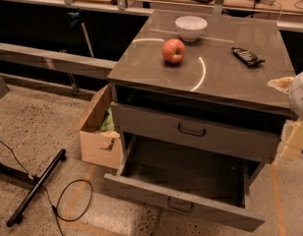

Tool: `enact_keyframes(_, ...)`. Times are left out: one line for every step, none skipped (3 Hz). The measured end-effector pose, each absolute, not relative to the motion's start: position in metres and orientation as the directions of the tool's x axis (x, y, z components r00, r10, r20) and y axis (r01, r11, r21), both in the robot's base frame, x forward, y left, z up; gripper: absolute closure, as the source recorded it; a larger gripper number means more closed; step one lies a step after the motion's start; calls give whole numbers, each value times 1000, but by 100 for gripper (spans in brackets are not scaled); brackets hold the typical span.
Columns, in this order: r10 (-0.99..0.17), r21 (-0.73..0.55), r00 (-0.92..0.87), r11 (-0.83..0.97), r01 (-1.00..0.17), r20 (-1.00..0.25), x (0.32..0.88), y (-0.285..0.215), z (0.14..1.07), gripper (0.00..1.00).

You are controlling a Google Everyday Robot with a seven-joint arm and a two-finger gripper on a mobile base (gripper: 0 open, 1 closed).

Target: Open top drawer

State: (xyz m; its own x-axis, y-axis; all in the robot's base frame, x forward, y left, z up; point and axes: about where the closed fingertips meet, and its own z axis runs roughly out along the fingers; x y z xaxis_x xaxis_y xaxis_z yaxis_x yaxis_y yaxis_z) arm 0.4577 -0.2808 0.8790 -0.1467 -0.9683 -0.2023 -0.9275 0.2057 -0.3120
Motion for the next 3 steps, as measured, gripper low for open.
enact_keyframes(-974, -287, -117, 170, -943, -191, 461, -297, 834, 0)
enact_keyframes(-976, -284, -109, 161, -945, -190, 462, -297, 830, 0)
enact_keyframes(-970, -288, -117, 176, -941, -211, 459, -296, 825, 0)
